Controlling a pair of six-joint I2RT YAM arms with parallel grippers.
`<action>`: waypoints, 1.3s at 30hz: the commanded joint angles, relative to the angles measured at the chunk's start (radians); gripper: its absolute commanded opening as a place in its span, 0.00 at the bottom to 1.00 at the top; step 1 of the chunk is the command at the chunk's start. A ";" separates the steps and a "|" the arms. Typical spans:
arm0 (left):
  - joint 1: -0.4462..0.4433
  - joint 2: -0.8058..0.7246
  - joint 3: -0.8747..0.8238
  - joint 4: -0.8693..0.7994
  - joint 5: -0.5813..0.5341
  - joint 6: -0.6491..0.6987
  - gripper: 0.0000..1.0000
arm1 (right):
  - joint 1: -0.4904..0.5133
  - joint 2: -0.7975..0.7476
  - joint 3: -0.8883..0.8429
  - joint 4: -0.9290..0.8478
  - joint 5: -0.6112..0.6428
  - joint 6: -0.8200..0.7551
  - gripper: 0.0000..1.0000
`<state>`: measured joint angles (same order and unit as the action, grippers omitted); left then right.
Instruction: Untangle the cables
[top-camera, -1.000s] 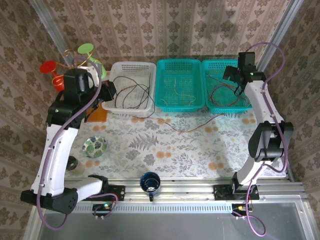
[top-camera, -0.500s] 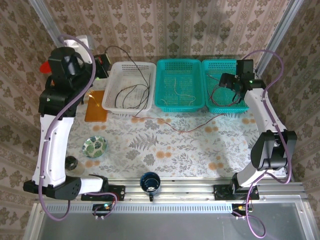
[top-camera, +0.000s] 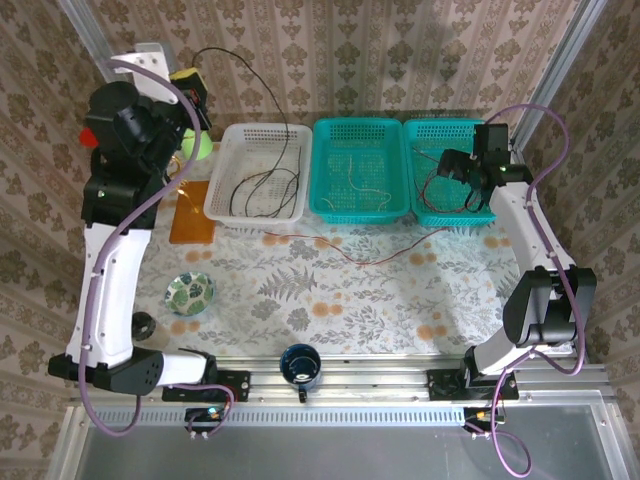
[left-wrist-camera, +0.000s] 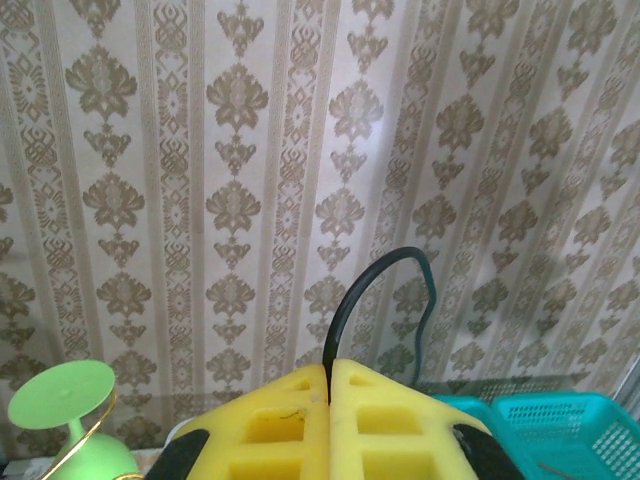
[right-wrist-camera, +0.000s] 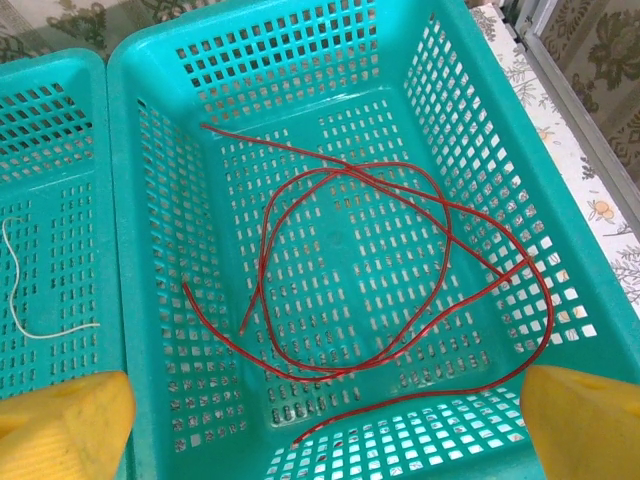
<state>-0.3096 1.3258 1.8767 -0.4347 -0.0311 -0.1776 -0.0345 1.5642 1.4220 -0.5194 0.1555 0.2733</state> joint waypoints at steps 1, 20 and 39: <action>-0.028 0.036 -0.104 -0.005 -0.085 0.095 0.00 | 0.002 -0.034 -0.010 0.009 -0.019 0.021 1.00; -0.120 0.480 -0.197 -0.342 -0.126 0.064 0.00 | 0.002 -0.059 0.005 -0.012 -0.030 -0.003 1.00; -0.082 0.788 -0.097 -0.397 0.010 0.049 0.00 | 0.004 -0.106 -0.066 -0.060 -0.066 0.025 1.00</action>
<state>-0.3977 2.1201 1.7660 -0.8124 -0.0544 -0.1131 -0.0345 1.4830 1.3773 -0.5293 0.1112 0.2699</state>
